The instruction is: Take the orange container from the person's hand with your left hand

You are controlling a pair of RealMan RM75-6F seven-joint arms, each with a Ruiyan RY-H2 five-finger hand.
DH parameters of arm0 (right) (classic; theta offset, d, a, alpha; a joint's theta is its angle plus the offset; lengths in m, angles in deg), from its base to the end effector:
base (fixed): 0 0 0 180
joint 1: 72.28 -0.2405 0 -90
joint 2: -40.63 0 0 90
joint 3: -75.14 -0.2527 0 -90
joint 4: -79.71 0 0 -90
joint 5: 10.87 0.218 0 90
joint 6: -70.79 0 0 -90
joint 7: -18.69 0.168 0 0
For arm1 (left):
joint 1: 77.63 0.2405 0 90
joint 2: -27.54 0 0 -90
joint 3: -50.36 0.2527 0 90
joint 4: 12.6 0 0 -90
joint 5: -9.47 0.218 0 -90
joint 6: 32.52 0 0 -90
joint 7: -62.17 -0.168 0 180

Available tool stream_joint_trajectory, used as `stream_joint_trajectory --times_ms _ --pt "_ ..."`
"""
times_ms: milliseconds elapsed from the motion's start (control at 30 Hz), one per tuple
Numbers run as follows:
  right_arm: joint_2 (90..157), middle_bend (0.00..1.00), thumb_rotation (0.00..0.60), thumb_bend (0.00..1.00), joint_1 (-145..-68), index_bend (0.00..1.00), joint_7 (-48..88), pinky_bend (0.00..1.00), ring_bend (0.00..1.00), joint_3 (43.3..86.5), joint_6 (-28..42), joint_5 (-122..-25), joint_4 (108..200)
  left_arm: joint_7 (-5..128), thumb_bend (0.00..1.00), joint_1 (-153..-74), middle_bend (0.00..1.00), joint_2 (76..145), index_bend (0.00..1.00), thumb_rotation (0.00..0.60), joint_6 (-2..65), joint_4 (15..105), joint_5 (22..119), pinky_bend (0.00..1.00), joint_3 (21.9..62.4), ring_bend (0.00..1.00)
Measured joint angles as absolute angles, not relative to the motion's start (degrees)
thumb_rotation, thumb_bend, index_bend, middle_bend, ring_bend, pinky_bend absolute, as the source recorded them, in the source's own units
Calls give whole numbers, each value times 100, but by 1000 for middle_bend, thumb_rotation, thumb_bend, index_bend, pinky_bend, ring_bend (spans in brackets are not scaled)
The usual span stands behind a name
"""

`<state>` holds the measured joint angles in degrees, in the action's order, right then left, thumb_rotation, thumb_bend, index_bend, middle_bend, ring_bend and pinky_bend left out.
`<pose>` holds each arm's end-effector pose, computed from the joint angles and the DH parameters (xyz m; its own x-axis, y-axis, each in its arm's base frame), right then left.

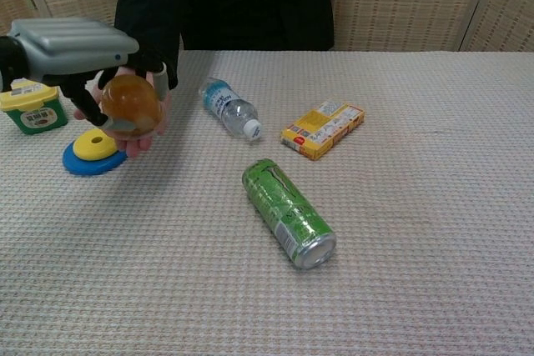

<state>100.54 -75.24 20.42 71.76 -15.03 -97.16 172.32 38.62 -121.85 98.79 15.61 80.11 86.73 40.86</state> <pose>-0.3196 -0.1973 0.1768 0.4304 0.0102 0.9026 -0.9026 0.0157 0.4302 -0.1281 0.3689 0.0354 0.7257 0.0765 0.6837 0.5852 -0.5912 -0.5550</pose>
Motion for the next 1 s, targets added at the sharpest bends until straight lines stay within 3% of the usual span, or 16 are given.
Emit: stream_joint_trajectory --times_ms 200,367,733,1000 --pt "10064 326 600 239 -7527 278 2022 143 140 7170 -1514 -9731 17237 3943 455 -12213 469 9905 564 600 1643 7935 8611 790 4124 587" --pt "10067 328 600 239 -7536 287 2014 149 140 7164 -1515 -9745 17241 4117 460 -12193 617 9892 608 600 1788 7941 8734 835 4162 649" --pt "10066 329 600 239 -7505 288 2014 157 141 7171 -1577 -9776 17262 4341 463 -12076 624 9508 628 600 2154 8536 9263 856 4341 651" --pt "10073 331 600 239 -7521 288 2033 157 140 7177 -1531 -9773 17238 4425 463 -11668 624 9243 628 600 2774 8821 9970 856 4766 651"
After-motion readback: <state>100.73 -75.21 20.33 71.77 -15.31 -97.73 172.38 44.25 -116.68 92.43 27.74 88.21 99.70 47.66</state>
